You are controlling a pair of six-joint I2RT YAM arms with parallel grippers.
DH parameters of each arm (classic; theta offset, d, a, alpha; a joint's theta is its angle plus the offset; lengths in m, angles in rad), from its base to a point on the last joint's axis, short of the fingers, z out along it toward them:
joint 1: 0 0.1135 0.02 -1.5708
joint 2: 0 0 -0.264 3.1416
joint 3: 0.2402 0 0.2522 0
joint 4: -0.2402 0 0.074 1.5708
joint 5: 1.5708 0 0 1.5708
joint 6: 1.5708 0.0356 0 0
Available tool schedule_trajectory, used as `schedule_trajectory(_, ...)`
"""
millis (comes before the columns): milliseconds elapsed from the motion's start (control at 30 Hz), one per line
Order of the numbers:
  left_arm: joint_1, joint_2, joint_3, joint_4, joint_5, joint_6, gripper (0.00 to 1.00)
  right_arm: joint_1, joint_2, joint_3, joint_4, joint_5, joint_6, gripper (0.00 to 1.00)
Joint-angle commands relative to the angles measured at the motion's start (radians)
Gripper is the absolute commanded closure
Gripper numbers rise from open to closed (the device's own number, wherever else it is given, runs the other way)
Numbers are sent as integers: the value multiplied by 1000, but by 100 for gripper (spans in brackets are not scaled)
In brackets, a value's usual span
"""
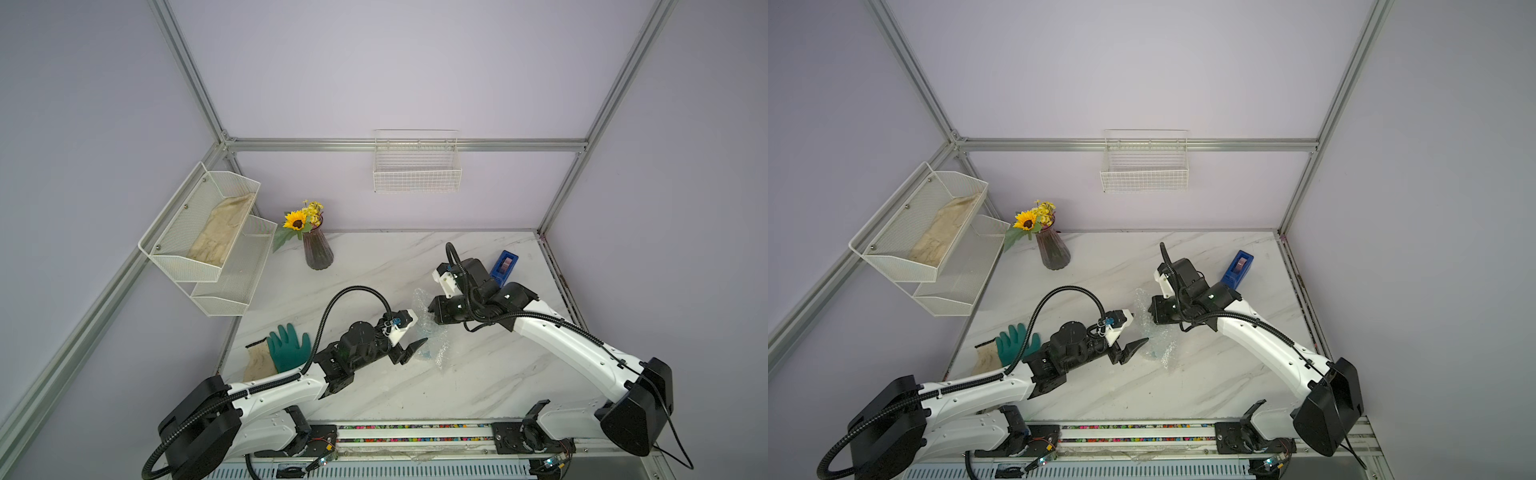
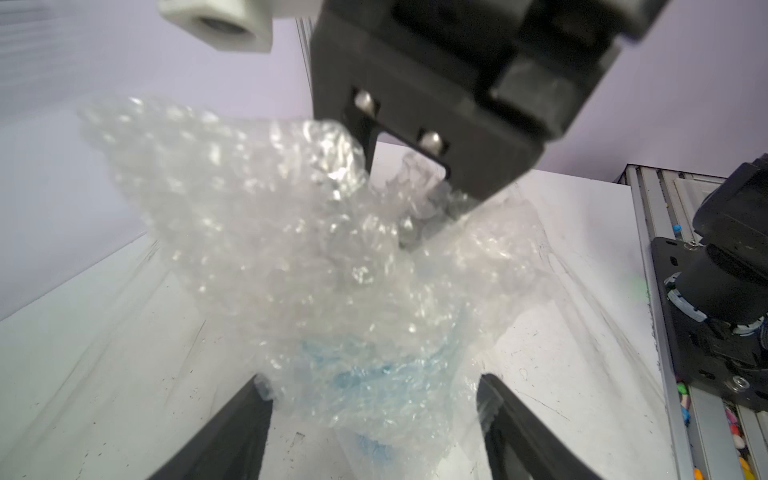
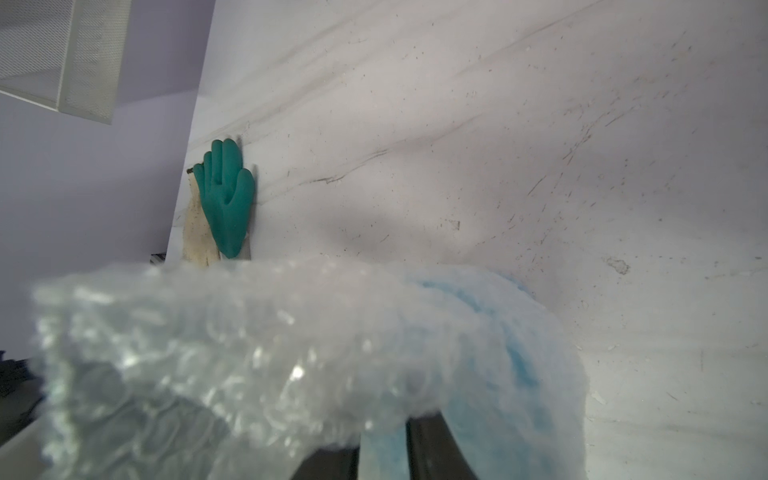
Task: Wrap wine glasses in bubble wrap
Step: Wrap the wine glass in bubble wrap.
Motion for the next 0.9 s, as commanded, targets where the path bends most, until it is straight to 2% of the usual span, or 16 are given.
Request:
schedule_trajectory(0,12,-12,109,0,37,18,24,-5,-31,29,-42,24,5,76)
schedule_trajectory(233,23,-14,156,-41,51,21,24,-20,-59,58,-74,48,7,76)
schedule_trajectory(400,29,-12,205,-80,75,39,28,-37,-85,96,-103,63,0,77)
schedule_trajectory(867,35,134,422,-269,195,46,56,-69,-70,-17,-49,14,-22,90)
